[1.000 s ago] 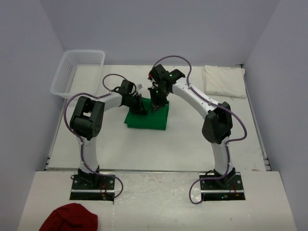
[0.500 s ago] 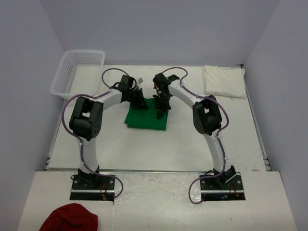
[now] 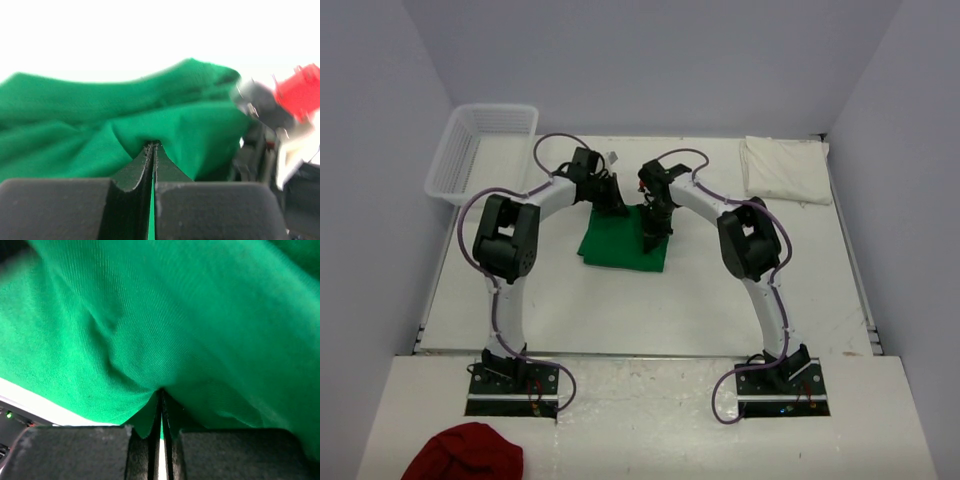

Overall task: Fold and stack the t-shirts
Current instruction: Smooth out wrinkles on the folded tshirt

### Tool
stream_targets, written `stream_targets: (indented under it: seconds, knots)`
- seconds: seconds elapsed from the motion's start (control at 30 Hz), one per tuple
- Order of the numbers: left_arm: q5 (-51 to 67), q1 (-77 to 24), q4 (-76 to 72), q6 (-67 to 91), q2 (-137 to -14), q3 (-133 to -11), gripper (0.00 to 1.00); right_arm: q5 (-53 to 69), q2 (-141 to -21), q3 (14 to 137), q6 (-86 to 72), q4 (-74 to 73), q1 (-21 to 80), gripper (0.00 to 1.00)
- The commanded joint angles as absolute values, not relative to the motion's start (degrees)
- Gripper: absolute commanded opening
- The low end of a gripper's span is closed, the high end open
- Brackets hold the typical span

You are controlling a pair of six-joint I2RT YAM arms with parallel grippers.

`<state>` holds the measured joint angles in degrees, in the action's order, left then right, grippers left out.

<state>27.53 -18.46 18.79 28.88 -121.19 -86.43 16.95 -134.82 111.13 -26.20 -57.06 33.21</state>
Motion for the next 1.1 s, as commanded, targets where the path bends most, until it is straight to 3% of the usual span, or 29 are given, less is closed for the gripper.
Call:
stream_targets:
  seconds: [0.0,0.5,0.77,1.07]
  knots:
    - [26.4,-16.7,17.9,27.2,-124.1,-91.4,0.0,16.4,-134.7,108.6,-27.0,-56.5,33.8,0.0]
    - [24.4,-12.7,19.3,23.7,-125.0,-92.3,0.0,12.2,-127.7,104.7,-26.8,-55.9,33.7,0.0]
    - [28.2,-12.9,17.1,26.7,-117.1,-85.4,0.0,13.9,-127.7,118.4,-25.4,-63.3,33.5,0.0]
    - [26.0,-13.7,15.8,26.0,-107.1,-80.8,0.0,14.5,-127.3,119.9,-23.9,-63.0,33.9,0.0]
